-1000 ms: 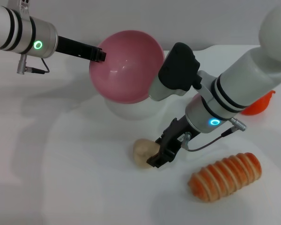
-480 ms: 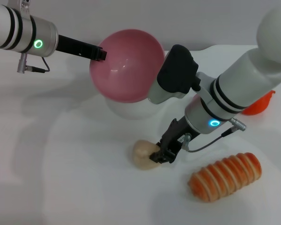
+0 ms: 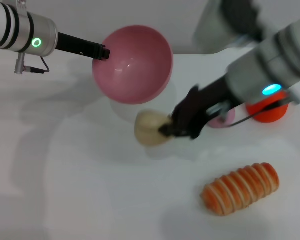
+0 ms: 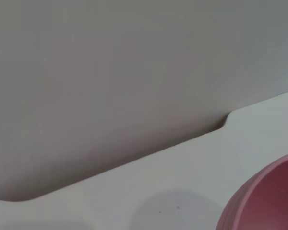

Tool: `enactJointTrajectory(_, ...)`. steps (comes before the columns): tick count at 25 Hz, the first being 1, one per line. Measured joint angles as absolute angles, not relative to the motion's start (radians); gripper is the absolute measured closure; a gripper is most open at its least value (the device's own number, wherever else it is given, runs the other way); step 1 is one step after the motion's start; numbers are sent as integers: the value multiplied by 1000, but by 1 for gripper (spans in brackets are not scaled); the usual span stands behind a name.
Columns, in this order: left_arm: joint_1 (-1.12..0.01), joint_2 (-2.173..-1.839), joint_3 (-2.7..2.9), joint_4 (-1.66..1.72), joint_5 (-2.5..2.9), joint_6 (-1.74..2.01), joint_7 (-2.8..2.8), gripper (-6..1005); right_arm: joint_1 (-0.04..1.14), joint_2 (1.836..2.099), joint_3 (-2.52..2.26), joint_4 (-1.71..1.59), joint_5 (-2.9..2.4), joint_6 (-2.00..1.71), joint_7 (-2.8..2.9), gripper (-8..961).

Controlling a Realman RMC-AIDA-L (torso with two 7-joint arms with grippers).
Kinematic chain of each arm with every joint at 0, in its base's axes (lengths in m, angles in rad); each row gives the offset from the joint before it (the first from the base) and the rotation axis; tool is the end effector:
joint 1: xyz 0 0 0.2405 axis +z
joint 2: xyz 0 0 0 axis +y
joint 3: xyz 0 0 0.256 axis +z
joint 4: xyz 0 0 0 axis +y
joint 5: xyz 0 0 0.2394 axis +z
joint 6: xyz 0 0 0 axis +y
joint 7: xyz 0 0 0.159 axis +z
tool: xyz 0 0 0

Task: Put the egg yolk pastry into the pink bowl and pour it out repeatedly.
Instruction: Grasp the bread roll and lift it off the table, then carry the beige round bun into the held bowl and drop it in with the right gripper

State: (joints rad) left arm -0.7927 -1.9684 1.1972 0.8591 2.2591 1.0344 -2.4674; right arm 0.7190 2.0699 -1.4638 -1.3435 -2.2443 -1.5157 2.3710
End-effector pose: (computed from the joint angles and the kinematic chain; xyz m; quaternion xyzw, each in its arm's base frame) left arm -0.1847 0.4891 0.0068 -0.8757 -0.3970 -0.0506 0.2701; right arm 0.0814 0.3788 -0.0427 -0.9833 0.1615 -0.0546 0.0641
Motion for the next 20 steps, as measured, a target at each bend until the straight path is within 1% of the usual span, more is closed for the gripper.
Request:
enactJointTrajectory(3, -793, -1967, 1195, 859, 2260, 1030, -2467, 954, 676, 2071, -1368, -1544, -2233, -1613, 2371, 780)
enactJointTrajectory(8, -793, -1972, 1202, 859, 2261, 1022, -2462, 954, 668, 2069, -1157, -1716, -2141, -1669, 2373, 799)
enactJointTrajectory(12, -800, -1986, 1205, 859, 2261, 1034, -2454, 954, 650, 2070, -1112, -1702, -2125, -1591, 2316, 810)
enactJointTrajectory(16, -811, -2008, 1213, 859, 2261, 1040, -2443, 954, 623, 2074, -1172, -1601, -2138, -1440, 2230, 817)
enactJointTrajectory(20, -823, -2019, 1215, 859, 2261, 1048, -2436, 954, 636, 2073, -1213, -1486, -2143, -1338, 2203, 822)
